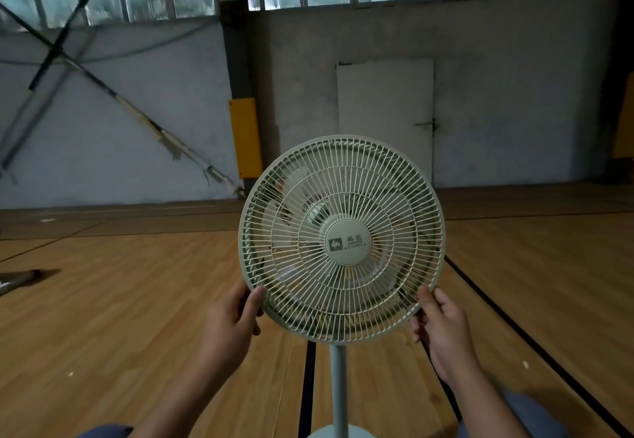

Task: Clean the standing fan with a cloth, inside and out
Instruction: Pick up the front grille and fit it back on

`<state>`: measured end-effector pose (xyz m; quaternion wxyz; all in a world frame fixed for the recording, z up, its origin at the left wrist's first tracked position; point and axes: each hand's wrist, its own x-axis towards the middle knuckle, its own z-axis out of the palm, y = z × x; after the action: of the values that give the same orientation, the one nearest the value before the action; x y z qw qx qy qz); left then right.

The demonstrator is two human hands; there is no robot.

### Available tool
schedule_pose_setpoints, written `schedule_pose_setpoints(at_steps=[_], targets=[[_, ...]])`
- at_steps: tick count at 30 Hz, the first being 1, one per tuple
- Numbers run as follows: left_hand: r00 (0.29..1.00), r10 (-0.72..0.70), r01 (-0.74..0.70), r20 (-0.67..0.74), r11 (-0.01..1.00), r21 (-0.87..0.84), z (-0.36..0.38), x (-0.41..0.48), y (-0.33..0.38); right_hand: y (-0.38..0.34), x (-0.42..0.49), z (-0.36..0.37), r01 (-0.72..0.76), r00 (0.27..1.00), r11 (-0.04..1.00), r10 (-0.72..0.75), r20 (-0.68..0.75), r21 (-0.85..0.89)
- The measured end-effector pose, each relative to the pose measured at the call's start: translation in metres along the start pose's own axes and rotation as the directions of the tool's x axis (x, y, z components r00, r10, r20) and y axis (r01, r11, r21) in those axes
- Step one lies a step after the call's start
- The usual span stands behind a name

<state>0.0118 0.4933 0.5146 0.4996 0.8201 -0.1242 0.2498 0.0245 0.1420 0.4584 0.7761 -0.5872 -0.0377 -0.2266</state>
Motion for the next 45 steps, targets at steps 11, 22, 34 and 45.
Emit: schedule_pose_setpoints(at_steps=[11,22,34,45], targets=[[1.000,-0.009,0.009,-0.002,0.999,-0.041,0.002,0.002,0.000,-0.005,-0.004,0.001,-0.029,0.999,0.999,0.030,-0.026,0.024],[1.000,-0.011,0.011,-0.016,1.000,0.010,0.000,0.004,-0.004,-0.002,-0.004,0.000,-0.056,0.998,0.998,0.056,-0.007,0.018],[1.000,0.020,-0.019,-0.024,0.999,0.036,-0.003,0.003,-0.004,0.000,-0.009,0.000,-0.122,0.993,0.992,0.122,0.010,0.023],[1.000,0.030,-0.030,-0.006,1.000,0.001,0.001,0.001,-0.012,-0.001,-0.011,-0.001,-0.125,0.992,0.992,0.126,0.001,0.027]])
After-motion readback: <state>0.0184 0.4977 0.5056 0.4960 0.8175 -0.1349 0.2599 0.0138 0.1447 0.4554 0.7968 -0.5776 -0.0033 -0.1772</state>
